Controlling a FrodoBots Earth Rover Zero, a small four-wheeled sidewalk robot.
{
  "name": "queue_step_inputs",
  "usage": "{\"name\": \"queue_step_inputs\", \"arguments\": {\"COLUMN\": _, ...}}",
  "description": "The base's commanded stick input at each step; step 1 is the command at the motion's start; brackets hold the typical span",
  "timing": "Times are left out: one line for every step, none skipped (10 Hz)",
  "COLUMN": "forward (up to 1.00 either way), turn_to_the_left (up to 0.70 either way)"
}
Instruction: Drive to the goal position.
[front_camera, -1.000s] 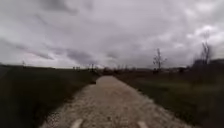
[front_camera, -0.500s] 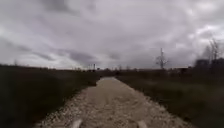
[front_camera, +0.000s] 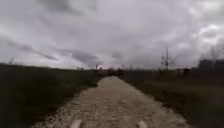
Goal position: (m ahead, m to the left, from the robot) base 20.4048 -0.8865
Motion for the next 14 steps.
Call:
{"name": "queue_step_inputs", "arguments": {"forward": 0.7, "turn_to_the_left": 0.0}}
{"name": "queue_step_inputs", "arguments": {"forward": 0.7, "turn_to_the_left": 0.0}}
{"name": "queue_step_inputs", "arguments": {"forward": 0.7, "turn_to_the_left": 0.0}}
{"name": "queue_step_inputs", "arguments": {"forward": 0.7, "turn_to_the_left": -0.06}}
{"name": "queue_step_inputs", "arguments": {"forward": 0.7, "turn_to_the_left": -0.3}}
{"name": "queue_step_inputs", "arguments": {"forward": 0.7, "turn_to_the_left": -0.35}}
{"name": "queue_step_inputs", "arguments": {"forward": 0.7, "turn_to_the_left": 0.0}}
{"name": "queue_step_inputs", "arguments": {"forward": 0.7, "turn_to_the_left": 0.0}}
{"name": "queue_step_inputs", "arguments": {"forward": 0.7, "turn_to_the_left": 0.0}}
{"name": "queue_step_inputs", "arguments": {"forward": 0.7, "turn_to_the_left": 0.0}}
{"name": "queue_step_inputs", "arguments": {"forward": 0.7, "turn_to_the_left": 0.0}}
{"name": "queue_step_inputs", "arguments": {"forward": 0.7, "turn_to_the_left": 0.0}}
{"name": "queue_step_inputs", "arguments": {"forward": 0.7, "turn_to_the_left": 0.0}}
{"name": "queue_step_inputs", "arguments": {"forward": 0.7, "turn_to_the_left": 0.0}}
